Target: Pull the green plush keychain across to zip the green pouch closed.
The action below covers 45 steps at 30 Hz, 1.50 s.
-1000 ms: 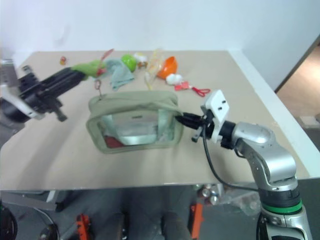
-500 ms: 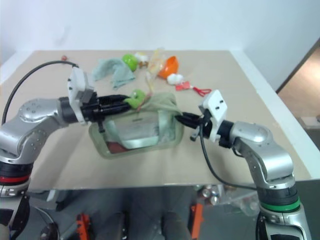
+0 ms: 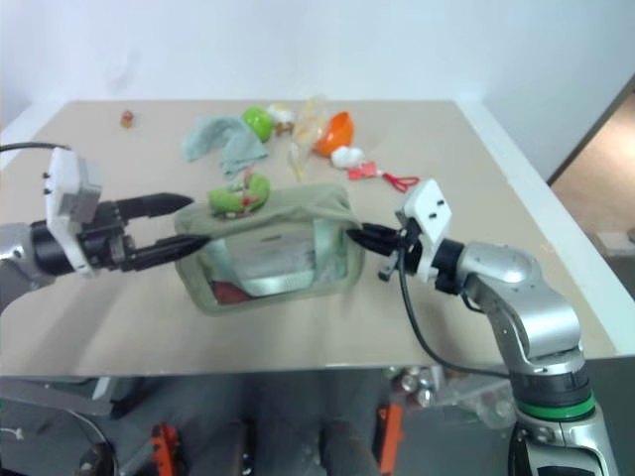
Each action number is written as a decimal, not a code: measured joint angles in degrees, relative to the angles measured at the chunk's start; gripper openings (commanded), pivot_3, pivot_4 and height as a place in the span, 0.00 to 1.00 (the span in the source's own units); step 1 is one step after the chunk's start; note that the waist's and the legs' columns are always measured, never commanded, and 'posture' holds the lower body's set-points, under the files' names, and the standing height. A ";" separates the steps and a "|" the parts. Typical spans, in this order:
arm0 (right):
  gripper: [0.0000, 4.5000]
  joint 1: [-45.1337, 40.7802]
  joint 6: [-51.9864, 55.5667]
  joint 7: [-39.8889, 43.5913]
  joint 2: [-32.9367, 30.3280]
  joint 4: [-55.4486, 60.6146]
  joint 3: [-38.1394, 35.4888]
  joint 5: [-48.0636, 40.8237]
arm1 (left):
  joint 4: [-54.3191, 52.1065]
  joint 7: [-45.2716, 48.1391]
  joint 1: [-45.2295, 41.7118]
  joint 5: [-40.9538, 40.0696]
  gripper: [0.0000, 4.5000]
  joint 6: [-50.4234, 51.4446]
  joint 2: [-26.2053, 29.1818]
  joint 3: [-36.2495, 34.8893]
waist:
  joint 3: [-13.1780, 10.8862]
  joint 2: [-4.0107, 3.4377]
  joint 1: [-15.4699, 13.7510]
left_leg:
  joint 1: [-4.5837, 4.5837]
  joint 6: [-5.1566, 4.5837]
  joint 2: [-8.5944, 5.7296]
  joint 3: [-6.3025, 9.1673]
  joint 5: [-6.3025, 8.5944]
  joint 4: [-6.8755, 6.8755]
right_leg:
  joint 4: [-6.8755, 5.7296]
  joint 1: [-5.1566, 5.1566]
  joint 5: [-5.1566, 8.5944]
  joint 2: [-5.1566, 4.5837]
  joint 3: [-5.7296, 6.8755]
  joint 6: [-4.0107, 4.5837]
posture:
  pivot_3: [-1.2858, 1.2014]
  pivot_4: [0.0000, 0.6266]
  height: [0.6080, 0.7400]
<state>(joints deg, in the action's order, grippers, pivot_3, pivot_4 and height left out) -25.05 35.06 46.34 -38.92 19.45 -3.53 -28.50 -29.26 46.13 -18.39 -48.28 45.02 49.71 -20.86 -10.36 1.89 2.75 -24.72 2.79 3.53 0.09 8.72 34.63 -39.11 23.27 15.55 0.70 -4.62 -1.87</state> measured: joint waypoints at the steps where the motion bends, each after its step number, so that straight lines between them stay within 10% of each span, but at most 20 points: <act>1: 0.00 -0.27 -0.31 0.23 0.03 -0.42 0.38 0.13 | -1.20 -1.05 2.00 -0.15 0.82 0.24 0.02 -1.69 | 0.00 0.00 0.05 | 0.03 0.00 0.00 -0.02 0.00 0.00 | 0.00 -0.02 -0.01 0.00 -0.02 0.01 | 0.52 0.24 1.00; 7: 0.00 -2.51 -1.31 1.47 0.30 -2.34 1.27 0.63 | -5.82 -6.72 12.75 0.09 0.82 -0.06 -4.39 -4.36 | 0.00 0.01 0.04 | 0.08 0.00 0.07 -0.08 0.00 -0.01 | -0.01 -0.01 -0.05 0.02 -0.04 0.08 | 0.52 0.24 1.00; 16: 0.00 -2.82 -1.91 2.80 0.51 -3.51 1.27 0.63 | -6.03 -10.74 13.70 4.58 0.18 -5.90 -10.45 0.72 | 0.01 0.01 0.03 | 0.10 0.00 0.06 -0.11 0.00 -0.03 | -0.01 0.00 -0.07 0.06 -0.09 0.10 | 0.52 0.24 1.00; 19: 0.21 -2.83 -1.09 2.34 1.12 -3.66 0.90 -0.53 | -5.66 -10.70 13.68 5.05 0.00 -6.56 -10.66 1.40 | 0.01 0.01 0.03 | 0.09 0.00 0.05 -0.11 0.00 -0.03 | -0.01 0.00 -0.06 0.05 -0.10 0.09 | 0.52 0.24 1.00; 29: 0.98 -11.77 5.49 9.95 -6.67 -7.47 -2.06 -8.32 | -3.55 -9.20 12.05 5.39 0.00 -8.53 -10.66 3.98 | -0.04 -0.06 -0.04 | 0.10 -0.04 0.00 -0.17 -0.03 0.04 | 0.01 -0.02 -0.13 0.00 -0.15 0.04 | 0.52 0.24 1.00; 36: 0.99 -35.42 9.50 6.91 1.29 -21.55 3.34 -5.67 | -2.42 -8.27 10.42 5.65 0.00 -9.11 -10.75 6.18 | 0.01 -0.04 0.07 | 0.19 -0.09 0.03 -0.17 -0.06 0.01 | 0.01 -0.06 -0.15 0.03 -0.15 0.17 | 0.52 0.24 1.00; 45: 0.99 -43.41 10.60 3.41 15.96 -38.87 12.56 2.41 | -2.40 -9.20 9.51 6.31 0.00 -10.29 -12.15 8.01 | 0.01 -0.05 -0.64 | -0.32 -0.08 -0.18 -0.05 -0.02 0.02 | 0.07 0.19 -0.23 -0.20 -0.02 0.17 | 0.52 0.24 1.00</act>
<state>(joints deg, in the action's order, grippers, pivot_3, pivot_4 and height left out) -68.46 45.66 49.75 -22.97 -19.42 9.03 -26.10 -31.66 36.93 -8.88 -41.97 34.73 37.57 -12.85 -10.35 1.84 2.11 -25.04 2.71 3.35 0.04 8.71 34.64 -39.04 23.46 15.31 0.50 -4.64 -1.69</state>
